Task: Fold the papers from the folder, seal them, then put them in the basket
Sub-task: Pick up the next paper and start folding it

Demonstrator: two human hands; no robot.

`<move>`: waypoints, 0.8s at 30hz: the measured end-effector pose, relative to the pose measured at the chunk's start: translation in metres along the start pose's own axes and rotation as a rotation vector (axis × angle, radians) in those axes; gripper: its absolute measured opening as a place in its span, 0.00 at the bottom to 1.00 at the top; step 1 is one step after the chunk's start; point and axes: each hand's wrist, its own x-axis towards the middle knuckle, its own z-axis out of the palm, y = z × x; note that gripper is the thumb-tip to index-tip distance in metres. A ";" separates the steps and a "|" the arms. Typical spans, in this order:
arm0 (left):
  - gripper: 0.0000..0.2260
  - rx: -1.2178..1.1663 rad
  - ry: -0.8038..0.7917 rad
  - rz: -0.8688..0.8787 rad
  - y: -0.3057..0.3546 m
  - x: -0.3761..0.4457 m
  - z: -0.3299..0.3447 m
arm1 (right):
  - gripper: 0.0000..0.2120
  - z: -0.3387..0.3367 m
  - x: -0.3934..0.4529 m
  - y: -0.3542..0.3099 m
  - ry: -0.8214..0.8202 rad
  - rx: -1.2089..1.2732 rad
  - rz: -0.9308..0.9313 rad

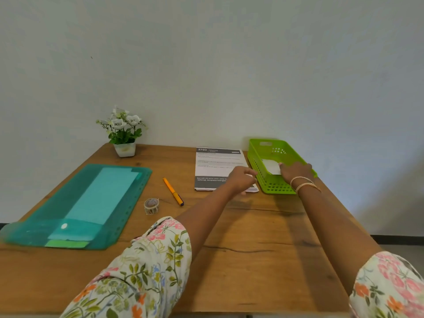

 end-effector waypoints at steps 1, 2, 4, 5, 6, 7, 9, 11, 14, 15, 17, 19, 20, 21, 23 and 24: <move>0.13 0.017 0.011 0.006 -0.004 -0.003 -0.004 | 0.31 0.003 -0.007 -0.002 0.020 0.003 -0.011; 0.13 0.029 0.020 0.011 -0.008 -0.008 -0.008 | 0.29 0.006 -0.015 -0.004 0.062 0.008 -0.035; 0.13 0.046 0.053 0.026 -0.019 -0.016 -0.017 | 0.24 0.014 -0.038 -0.011 0.194 0.029 -0.108; 0.13 0.054 0.080 0.038 -0.024 -0.021 -0.022 | 0.21 0.018 -0.051 -0.015 0.248 0.036 -0.156; 0.14 0.065 0.108 0.051 -0.030 -0.026 -0.027 | 0.18 0.025 -0.062 -0.020 0.277 0.037 -0.219; 0.14 0.082 0.131 0.063 -0.036 -0.031 -0.033 | 0.15 0.033 -0.073 -0.024 0.275 0.032 -0.287; 0.14 0.150 0.167 0.067 -0.049 -0.043 -0.044 | 0.12 0.052 -0.092 -0.032 0.190 0.015 -0.388; 0.14 0.218 0.193 0.045 -0.063 -0.054 -0.054 | 0.10 0.072 -0.105 -0.039 0.073 -0.014 -0.463; 0.13 0.325 0.241 0.056 -0.082 -0.069 -0.069 | 0.10 0.094 -0.117 -0.049 -0.048 -0.076 -0.580; 0.12 0.372 0.260 0.068 -0.089 -0.073 -0.074 | 0.10 0.100 -0.119 -0.052 -0.066 -0.083 -0.610; 0.12 0.467 0.271 0.098 -0.104 -0.083 -0.082 | 0.10 0.109 -0.120 -0.061 -0.070 -0.107 -0.651; 0.14 0.578 0.253 0.151 -0.118 -0.091 -0.088 | 0.11 0.116 -0.118 -0.070 -0.087 -0.122 -0.665; 0.15 0.642 0.251 0.184 -0.124 -0.095 -0.090 | 0.12 0.119 -0.117 -0.074 -0.105 -0.129 -0.661; 0.16 0.699 0.259 0.215 -0.128 -0.098 -0.090 | 0.12 0.122 -0.114 -0.078 -0.116 -0.137 -0.658; 0.17 0.743 0.291 0.254 -0.132 -0.100 -0.090 | 0.14 0.128 -0.110 -0.085 -0.139 -0.146 -0.645; 0.17 0.739 0.309 0.263 -0.134 -0.099 -0.090 | 0.15 0.131 -0.108 -0.089 -0.150 -0.137 -0.636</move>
